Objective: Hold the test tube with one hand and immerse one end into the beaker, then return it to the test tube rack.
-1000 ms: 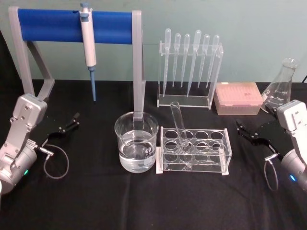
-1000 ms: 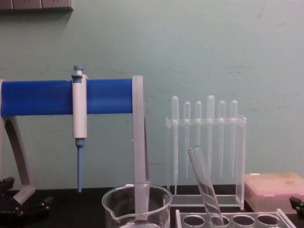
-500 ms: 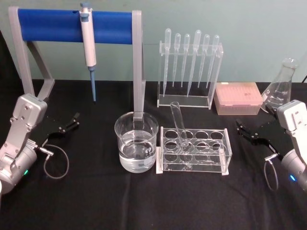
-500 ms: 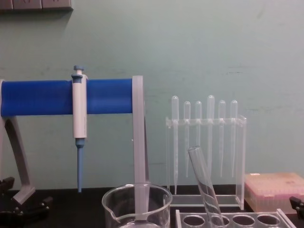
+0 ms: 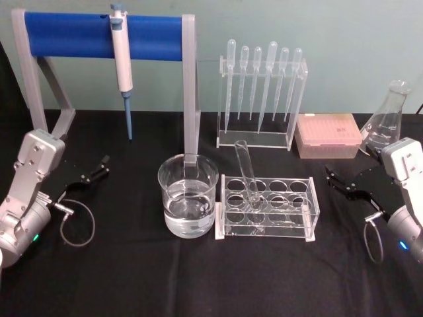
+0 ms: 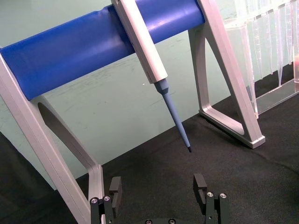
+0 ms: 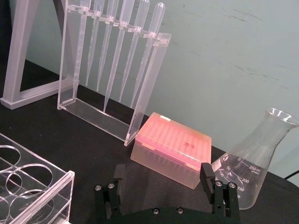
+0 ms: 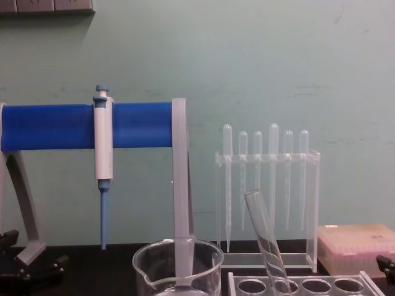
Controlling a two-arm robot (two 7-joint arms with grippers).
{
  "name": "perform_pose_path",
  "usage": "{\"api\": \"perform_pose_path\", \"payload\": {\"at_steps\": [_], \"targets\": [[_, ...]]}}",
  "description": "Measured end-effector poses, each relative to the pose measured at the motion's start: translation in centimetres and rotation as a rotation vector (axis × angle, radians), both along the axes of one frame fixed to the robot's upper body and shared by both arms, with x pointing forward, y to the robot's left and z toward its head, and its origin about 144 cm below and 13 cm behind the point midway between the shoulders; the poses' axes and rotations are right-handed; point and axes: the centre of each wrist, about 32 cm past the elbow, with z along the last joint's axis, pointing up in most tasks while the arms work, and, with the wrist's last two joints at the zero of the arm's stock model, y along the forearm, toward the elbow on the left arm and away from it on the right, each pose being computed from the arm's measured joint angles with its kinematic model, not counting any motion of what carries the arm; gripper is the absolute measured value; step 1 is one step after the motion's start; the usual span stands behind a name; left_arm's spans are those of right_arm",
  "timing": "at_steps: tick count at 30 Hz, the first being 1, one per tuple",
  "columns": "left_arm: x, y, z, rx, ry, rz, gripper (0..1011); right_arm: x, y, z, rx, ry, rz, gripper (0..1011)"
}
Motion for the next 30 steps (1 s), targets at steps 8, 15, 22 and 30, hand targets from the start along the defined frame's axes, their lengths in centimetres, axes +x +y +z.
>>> {"api": "perform_pose_path", "payload": {"at_steps": [8, 15, 22, 30], "targets": [[0.0, 0.0, 0.0, 0.000, 0.000, 0.000, 1000, 0.0, 0.0, 0.0, 0.000, 0.000, 0.000, 1004], [0.0, 0.0, 0.0, 0.000, 0.000, 0.000, 1000, 0.0, 0.0, 0.0, 0.000, 0.000, 0.000, 1004], [0.0, 0.0, 0.0, 0.000, 0.000, 0.000, 1000, -0.6, -0.2, 0.3, -0.007, -0.007, -0.002, 1004], [0.0, 0.0, 0.0, 0.000, 0.000, 0.000, 1000, -3.2, -0.2, 2.2, -0.026, -0.003, 0.026, 1004]]}}
